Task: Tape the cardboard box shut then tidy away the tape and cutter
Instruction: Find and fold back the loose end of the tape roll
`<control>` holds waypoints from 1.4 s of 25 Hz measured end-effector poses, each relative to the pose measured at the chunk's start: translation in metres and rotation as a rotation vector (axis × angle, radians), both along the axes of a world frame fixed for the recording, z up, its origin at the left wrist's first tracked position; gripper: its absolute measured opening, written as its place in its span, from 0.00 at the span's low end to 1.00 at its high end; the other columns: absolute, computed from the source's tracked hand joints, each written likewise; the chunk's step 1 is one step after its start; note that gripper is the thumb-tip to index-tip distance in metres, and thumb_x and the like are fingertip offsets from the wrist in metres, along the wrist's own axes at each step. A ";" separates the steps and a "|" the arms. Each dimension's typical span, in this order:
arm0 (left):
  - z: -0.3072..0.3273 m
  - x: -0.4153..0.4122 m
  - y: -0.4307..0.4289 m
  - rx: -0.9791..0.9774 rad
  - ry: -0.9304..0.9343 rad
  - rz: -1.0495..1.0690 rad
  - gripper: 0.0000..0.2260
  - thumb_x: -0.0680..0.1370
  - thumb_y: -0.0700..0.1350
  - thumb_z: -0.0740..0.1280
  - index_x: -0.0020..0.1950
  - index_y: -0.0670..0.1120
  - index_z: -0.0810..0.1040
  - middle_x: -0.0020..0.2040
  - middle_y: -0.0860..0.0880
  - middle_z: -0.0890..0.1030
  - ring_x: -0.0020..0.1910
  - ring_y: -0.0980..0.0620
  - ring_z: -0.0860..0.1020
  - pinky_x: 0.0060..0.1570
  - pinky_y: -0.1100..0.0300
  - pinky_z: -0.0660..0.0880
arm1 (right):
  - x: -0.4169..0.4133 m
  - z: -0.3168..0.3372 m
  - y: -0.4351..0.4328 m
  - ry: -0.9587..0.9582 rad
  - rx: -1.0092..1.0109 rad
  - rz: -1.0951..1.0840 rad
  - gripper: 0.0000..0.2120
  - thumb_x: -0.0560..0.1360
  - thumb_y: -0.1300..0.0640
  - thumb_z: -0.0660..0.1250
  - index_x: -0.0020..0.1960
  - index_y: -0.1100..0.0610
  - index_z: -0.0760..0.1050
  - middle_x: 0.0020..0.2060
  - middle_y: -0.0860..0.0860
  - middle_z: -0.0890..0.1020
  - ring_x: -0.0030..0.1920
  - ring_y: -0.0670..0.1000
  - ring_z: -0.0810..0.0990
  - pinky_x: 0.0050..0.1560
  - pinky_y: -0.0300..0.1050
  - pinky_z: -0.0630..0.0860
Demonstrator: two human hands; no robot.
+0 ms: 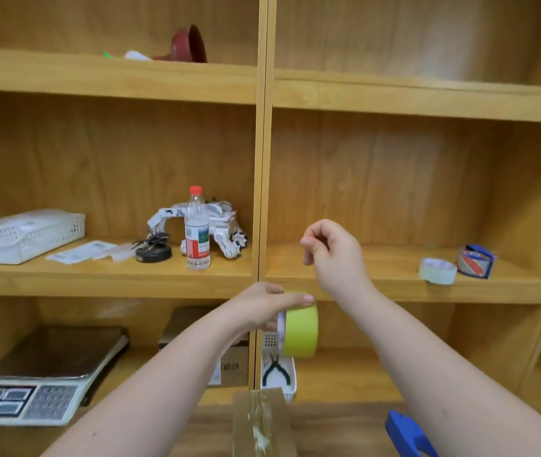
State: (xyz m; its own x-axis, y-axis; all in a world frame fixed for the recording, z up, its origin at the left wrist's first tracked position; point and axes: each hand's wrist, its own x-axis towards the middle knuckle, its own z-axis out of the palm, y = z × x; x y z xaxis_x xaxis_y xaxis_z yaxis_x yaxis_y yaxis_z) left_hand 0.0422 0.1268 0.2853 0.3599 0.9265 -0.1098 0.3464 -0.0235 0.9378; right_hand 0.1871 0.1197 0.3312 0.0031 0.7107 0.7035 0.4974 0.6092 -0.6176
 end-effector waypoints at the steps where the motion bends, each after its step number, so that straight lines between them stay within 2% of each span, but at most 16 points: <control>1: 0.003 0.002 -0.001 -0.091 -0.044 -0.027 0.31 0.62 0.61 0.76 0.58 0.44 0.77 0.50 0.43 0.81 0.45 0.47 0.81 0.56 0.49 0.80 | 0.000 0.008 -0.003 -0.003 0.009 0.014 0.09 0.75 0.66 0.62 0.38 0.57 0.72 0.28 0.54 0.77 0.31 0.48 0.74 0.35 0.34 0.70; 3: 0.006 0.002 0.001 -0.156 -0.101 -0.063 0.37 0.61 0.61 0.76 0.61 0.38 0.77 0.46 0.42 0.80 0.44 0.45 0.79 0.56 0.48 0.80 | 0.001 0.019 -0.007 -0.036 0.003 0.025 0.08 0.75 0.65 0.63 0.38 0.57 0.73 0.28 0.53 0.78 0.30 0.45 0.74 0.33 0.31 0.69; 6: 0.015 -0.001 0.003 -0.109 -0.027 -0.081 0.39 0.60 0.67 0.74 0.59 0.38 0.78 0.45 0.43 0.80 0.43 0.44 0.78 0.55 0.48 0.80 | 0.002 0.028 -0.009 -0.035 -0.035 0.038 0.07 0.76 0.62 0.64 0.39 0.56 0.74 0.28 0.50 0.78 0.29 0.43 0.75 0.34 0.33 0.71; 8: 0.025 -0.004 0.001 -0.037 0.068 -0.074 0.35 0.62 0.70 0.71 0.58 0.46 0.80 0.50 0.48 0.83 0.48 0.48 0.81 0.59 0.47 0.77 | 0.003 0.034 -0.009 -0.027 -0.047 0.051 0.07 0.76 0.61 0.64 0.39 0.55 0.74 0.28 0.50 0.78 0.30 0.45 0.77 0.36 0.36 0.73; 10: 0.037 -0.006 -0.002 0.084 0.106 -0.038 0.26 0.67 0.68 0.69 0.59 0.55 0.78 0.55 0.54 0.80 0.53 0.54 0.79 0.59 0.51 0.77 | 0.002 0.041 -0.009 -0.004 -0.040 0.076 0.06 0.75 0.61 0.65 0.39 0.55 0.75 0.28 0.50 0.79 0.31 0.45 0.77 0.36 0.37 0.74; 12: 0.049 -0.008 -0.002 0.228 0.039 0.004 0.24 0.69 0.62 0.71 0.63 0.58 0.75 0.56 0.57 0.78 0.55 0.58 0.77 0.55 0.57 0.76 | 0.000 0.051 -0.006 0.018 -0.029 0.091 0.06 0.75 0.60 0.65 0.40 0.55 0.75 0.29 0.50 0.79 0.30 0.44 0.77 0.34 0.36 0.73; 15: 0.065 -0.014 0.000 0.404 -0.172 0.065 0.16 0.71 0.52 0.73 0.58 0.53 0.80 0.54 0.52 0.83 0.53 0.56 0.81 0.48 0.64 0.77 | -0.004 0.064 0.000 0.062 -0.019 0.115 0.05 0.75 0.61 0.65 0.40 0.56 0.76 0.28 0.50 0.79 0.30 0.45 0.78 0.33 0.36 0.74; 17: 0.075 -0.016 -0.002 0.479 -0.316 0.139 0.10 0.73 0.50 0.72 0.52 0.49 0.83 0.50 0.47 0.85 0.50 0.52 0.83 0.46 0.61 0.79 | -0.006 0.071 0.004 0.089 -0.010 0.142 0.05 0.75 0.62 0.65 0.40 0.59 0.76 0.28 0.51 0.78 0.30 0.47 0.78 0.36 0.38 0.76; 20: 0.088 -0.016 -0.005 0.590 -0.422 0.227 0.10 0.77 0.46 0.68 0.49 0.41 0.84 0.44 0.41 0.85 0.41 0.52 0.82 0.45 0.56 0.81 | -0.010 0.076 0.007 0.131 -0.004 0.206 0.04 0.75 0.64 0.66 0.41 0.62 0.77 0.28 0.54 0.78 0.29 0.48 0.77 0.35 0.39 0.77; 25: 0.101 -0.018 -0.002 0.581 -0.407 0.247 0.12 0.78 0.46 0.66 0.47 0.37 0.83 0.38 0.42 0.84 0.34 0.52 0.81 0.37 0.59 0.79 | -0.004 0.084 0.011 0.246 0.018 0.246 0.06 0.76 0.63 0.65 0.46 0.59 0.81 0.33 0.55 0.81 0.32 0.51 0.80 0.34 0.42 0.79; 28: 0.105 -0.020 -0.001 0.546 -0.433 0.266 0.13 0.78 0.45 0.66 0.46 0.35 0.83 0.36 0.43 0.83 0.33 0.51 0.80 0.36 0.59 0.78 | 0.005 0.081 0.012 0.307 0.031 0.264 0.07 0.77 0.60 0.64 0.51 0.56 0.81 0.40 0.54 0.83 0.39 0.50 0.82 0.39 0.44 0.80; 30: 0.107 -0.020 -0.001 0.536 -0.437 0.272 0.13 0.79 0.45 0.66 0.46 0.35 0.83 0.36 0.42 0.83 0.33 0.51 0.80 0.36 0.59 0.78 | 0.002 0.072 0.011 0.273 -0.015 0.343 0.07 0.76 0.59 0.65 0.53 0.55 0.79 0.42 0.55 0.83 0.42 0.49 0.82 0.41 0.45 0.79; 33: 0.109 -0.021 -0.002 0.537 -0.407 0.260 0.13 0.78 0.45 0.66 0.44 0.36 0.84 0.34 0.44 0.83 0.32 0.50 0.79 0.34 0.59 0.78 | -0.008 0.060 0.011 0.220 -0.027 0.420 0.13 0.72 0.59 0.71 0.55 0.56 0.76 0.37 0.54 0.83 0.39 0.50 0.81 0.43 0.47 0.78; 35: 0.110 -0.021 -0.003 0.538 -0.377 0.253 0.12 0.78 0.44 0.66 0.43 0.38 0.84 0.33 0.45 0.83 0.31 0.51 0.79 0.33 0.59 0.78 | -0.013 0.059 0.010 0.216 0.018 0.400 0.11 0.71 0.61 0.72 0.53 0.57 0.76 0.34 0.55 0.83 0.36 0.49 0.81 0.41 0.46 0.78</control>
State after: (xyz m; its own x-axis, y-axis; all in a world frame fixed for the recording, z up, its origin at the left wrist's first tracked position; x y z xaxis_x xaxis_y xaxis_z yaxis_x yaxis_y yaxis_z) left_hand 0.0211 0.1236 0.3950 0.0494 0.8773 0.4774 0.0566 -0.4797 0.8756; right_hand 0.1745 0.1297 0.3897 -0.1218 0.6733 0.7292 0.0815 0.7390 -0.6688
